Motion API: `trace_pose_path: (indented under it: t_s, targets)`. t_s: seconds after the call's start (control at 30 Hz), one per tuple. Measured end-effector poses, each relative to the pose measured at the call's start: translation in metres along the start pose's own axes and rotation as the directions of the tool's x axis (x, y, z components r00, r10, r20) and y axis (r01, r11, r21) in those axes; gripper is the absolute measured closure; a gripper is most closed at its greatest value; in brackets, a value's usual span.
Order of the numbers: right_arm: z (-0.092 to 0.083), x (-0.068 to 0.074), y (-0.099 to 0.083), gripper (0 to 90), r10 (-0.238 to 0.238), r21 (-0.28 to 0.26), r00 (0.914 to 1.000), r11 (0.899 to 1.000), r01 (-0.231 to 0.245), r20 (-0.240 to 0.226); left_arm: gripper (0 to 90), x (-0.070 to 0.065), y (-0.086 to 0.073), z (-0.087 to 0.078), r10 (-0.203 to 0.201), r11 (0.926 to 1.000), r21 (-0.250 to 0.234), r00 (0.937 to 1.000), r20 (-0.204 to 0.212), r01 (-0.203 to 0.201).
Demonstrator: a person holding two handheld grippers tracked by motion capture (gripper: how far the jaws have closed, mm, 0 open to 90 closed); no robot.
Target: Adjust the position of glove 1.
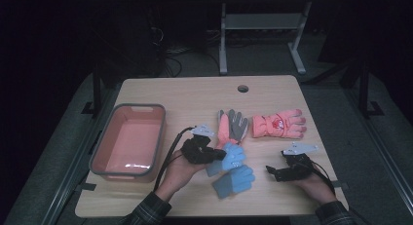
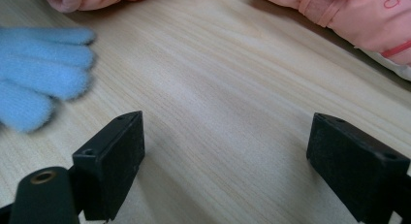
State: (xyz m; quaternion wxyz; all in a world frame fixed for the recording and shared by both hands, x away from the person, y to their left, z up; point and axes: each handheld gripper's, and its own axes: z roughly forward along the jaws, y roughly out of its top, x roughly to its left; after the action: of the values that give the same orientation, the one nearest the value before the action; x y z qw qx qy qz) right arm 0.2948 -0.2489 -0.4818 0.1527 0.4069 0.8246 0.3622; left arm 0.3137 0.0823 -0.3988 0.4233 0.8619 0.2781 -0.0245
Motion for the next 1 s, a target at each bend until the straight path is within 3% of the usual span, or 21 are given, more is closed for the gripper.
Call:
trace_pose_path:
  t_s: [0.43, 0.8, 0.83, 0.97, 1.0]
  targets:
    - [0.000, 0.000, 0.000, 13.0, -0.007, -0.003, 1.0000, 1.000, 0.007, 0.001, 86.0, -0.019, -0.017, 0.029, 0.009, 0.9986, 0.051, 0.9993, 0.036, -0.011]
    - [0.000, 0.000, 0.000, 13.0, -0.005, -0.002, 1.0000, 1.000, 0.005, 0.000, 84.8, -0.021, -0.025, 0.044, 0.024, 0.9950, 0.096, 0.9992, 0.032, -0.027]
    - [0.000, 0.000, 0.000, 13.0, -0.005, -0.002, 1.0000, 1.000, 0.005, 0.000, 83.7, -0.021, -0.025, 0.045, 0.029, 0.9944, 0.101, 0.9991, 0.032, -0.032]
    - [0.000, 0.000, 0.000, 13.0, -0.005, -0.002, 1.0000, 1.000, 0.005, 0.001, 60.1, -0.022, -0.024, 0.046, 0.050, 0.9930, 0.105, 0.9981, 0.037, -0.054]
    - [0.000, 0.000, 0.000, 13.0, -0.005, -0.002, 1.0000, 1.000, 0.005, 0.000, 60.1, -0.023, -0.023, 0.045, 0.055, 0.9933, 0.100, 0.9978, 0.037, -0.058]
